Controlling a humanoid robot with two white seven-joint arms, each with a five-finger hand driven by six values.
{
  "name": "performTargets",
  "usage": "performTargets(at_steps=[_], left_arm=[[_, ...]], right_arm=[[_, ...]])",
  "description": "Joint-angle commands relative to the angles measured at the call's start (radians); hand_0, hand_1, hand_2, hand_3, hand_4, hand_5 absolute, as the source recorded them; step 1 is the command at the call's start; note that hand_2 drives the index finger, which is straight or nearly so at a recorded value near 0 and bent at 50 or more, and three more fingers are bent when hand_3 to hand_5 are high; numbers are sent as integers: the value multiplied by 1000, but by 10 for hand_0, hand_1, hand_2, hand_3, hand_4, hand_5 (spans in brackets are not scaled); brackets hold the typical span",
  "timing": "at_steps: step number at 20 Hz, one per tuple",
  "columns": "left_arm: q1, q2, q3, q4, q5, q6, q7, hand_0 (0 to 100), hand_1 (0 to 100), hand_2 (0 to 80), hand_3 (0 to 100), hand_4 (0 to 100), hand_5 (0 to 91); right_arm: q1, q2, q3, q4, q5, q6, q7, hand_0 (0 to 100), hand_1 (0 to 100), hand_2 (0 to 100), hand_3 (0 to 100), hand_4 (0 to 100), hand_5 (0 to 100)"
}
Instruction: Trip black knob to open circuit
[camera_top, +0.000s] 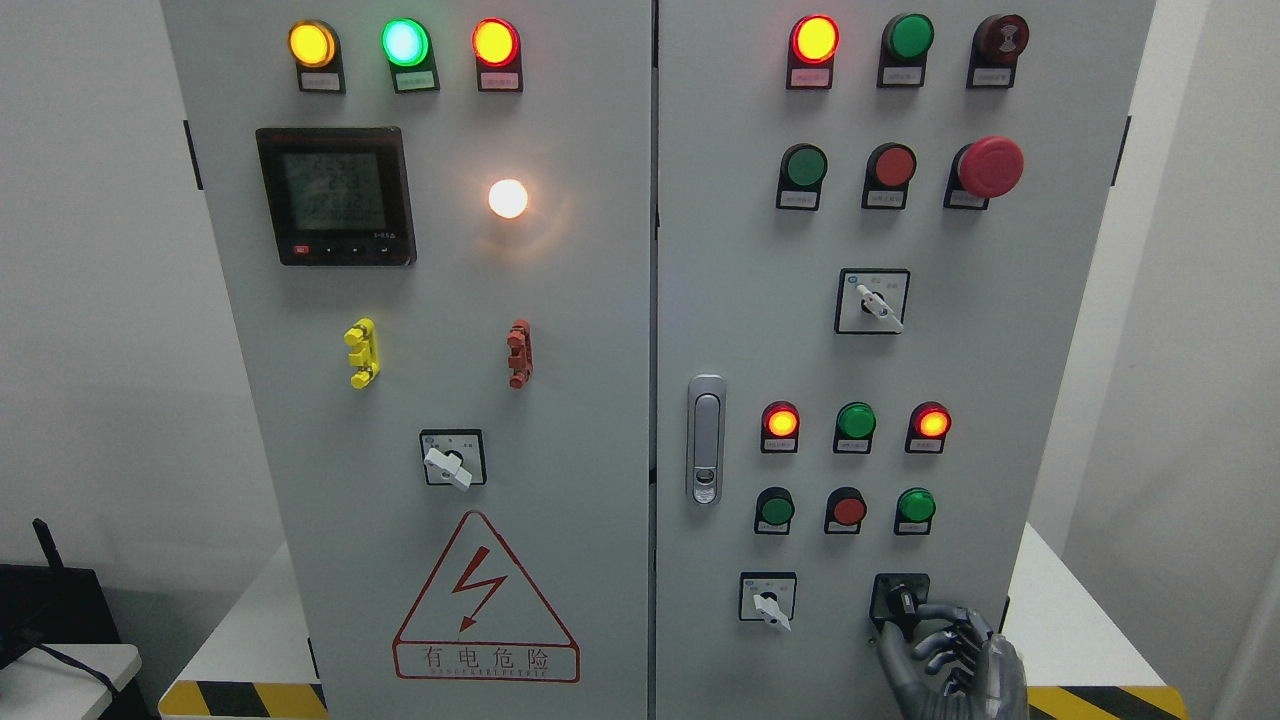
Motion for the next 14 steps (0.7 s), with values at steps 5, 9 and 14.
performTargets(at_steps=[5, 9, 14], left_arm=[[-8, 0, 0, 0, -34, 1, 0, 120, 389, 0, 0, 0, 0], [-8, 0, 0, 0, -32, 1, 0, 120, 389, 0, 0, 0, 0], [-8, 0, 0, 0, -32, 1, 0, 120, 389, 0, 0, 0, 0]], right_arm=[[-1, -1, -31, 11, 0, 0, -1, 413, 830, 437, 777, 846, 960], [-1, -1, -31, 10, 0, 0, -1, 437, 830, 437, 776, 845, 958], [-1, -1, -31, 11, 0, 0, -1, 454, 825, 452, 778, 845, 958]])
